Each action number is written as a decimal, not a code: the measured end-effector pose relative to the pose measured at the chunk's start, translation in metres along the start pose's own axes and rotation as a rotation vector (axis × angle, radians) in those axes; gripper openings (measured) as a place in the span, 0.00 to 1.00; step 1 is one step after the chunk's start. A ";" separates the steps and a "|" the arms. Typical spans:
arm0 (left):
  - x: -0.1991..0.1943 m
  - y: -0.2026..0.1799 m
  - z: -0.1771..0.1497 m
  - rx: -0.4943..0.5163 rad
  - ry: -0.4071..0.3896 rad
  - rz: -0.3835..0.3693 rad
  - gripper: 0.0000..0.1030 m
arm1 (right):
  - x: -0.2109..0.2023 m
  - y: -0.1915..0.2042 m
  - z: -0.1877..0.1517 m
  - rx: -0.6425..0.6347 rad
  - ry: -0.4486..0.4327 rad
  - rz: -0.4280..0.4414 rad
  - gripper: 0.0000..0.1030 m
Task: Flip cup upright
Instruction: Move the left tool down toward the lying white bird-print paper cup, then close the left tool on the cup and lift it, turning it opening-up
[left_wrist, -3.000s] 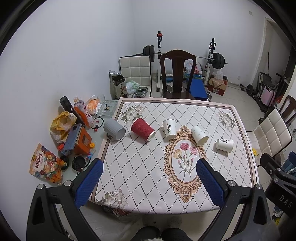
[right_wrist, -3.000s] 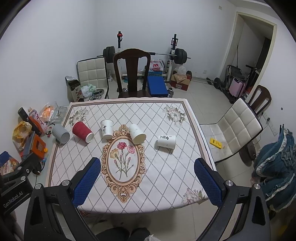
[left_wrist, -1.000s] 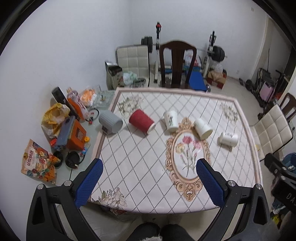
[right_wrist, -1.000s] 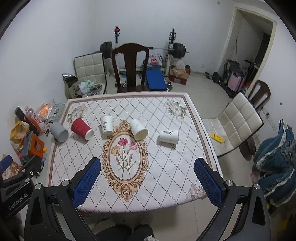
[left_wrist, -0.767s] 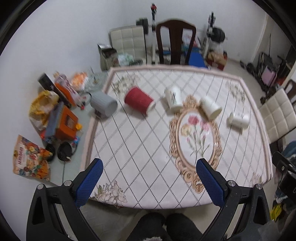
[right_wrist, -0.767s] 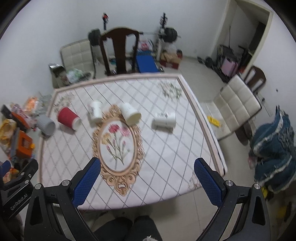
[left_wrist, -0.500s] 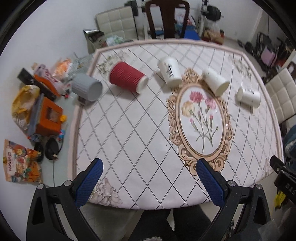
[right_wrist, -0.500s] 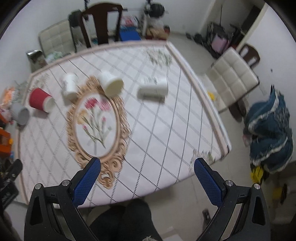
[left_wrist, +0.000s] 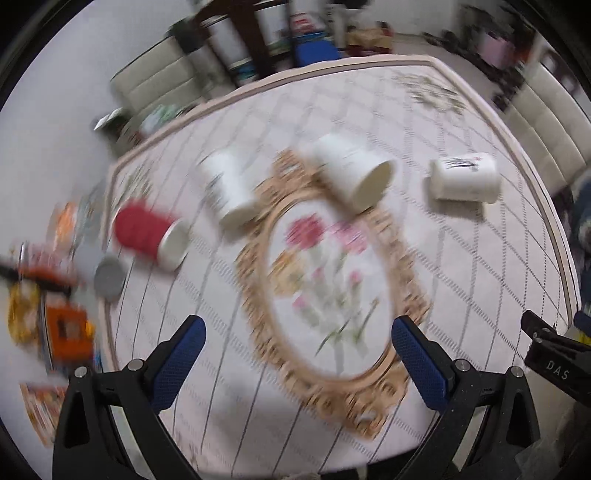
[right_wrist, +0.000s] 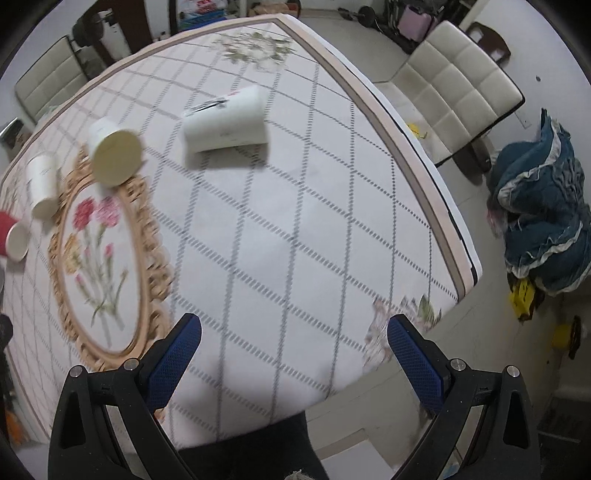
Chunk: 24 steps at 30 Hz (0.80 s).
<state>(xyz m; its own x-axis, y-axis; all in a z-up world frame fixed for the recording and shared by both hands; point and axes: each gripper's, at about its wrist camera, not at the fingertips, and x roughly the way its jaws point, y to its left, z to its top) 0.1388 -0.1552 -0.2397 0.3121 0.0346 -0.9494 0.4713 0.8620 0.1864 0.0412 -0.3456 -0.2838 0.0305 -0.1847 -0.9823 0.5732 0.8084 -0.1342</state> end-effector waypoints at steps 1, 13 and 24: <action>0.004 -0.009 0.008 0.033 -0.004 0.001 1.00 | 0.006 -0.006 0.007 0.006 0.007 -0.001 0.99; 0.071 -0.136 0.084 0.557 0.008 -0.021 0.80 | 0.080 -0.078 0.080 0.104 0.113 -0.049 0.99; 0.099 -0.191 0.095 0.875 -0.041 0.010 0.78 | 0.109 -0.107 0.103 0.160 0.165 -0.067 0.99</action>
<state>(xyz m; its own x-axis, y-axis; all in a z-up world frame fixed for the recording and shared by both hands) 0.1576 -0.3648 -0.3451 0.3413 0.0072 -0.9399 0.9269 0.1635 0.3378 0.0674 -0.5099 -0.3630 -0.1386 -0.1305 -0.9817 0.6920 0.6964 -0.1903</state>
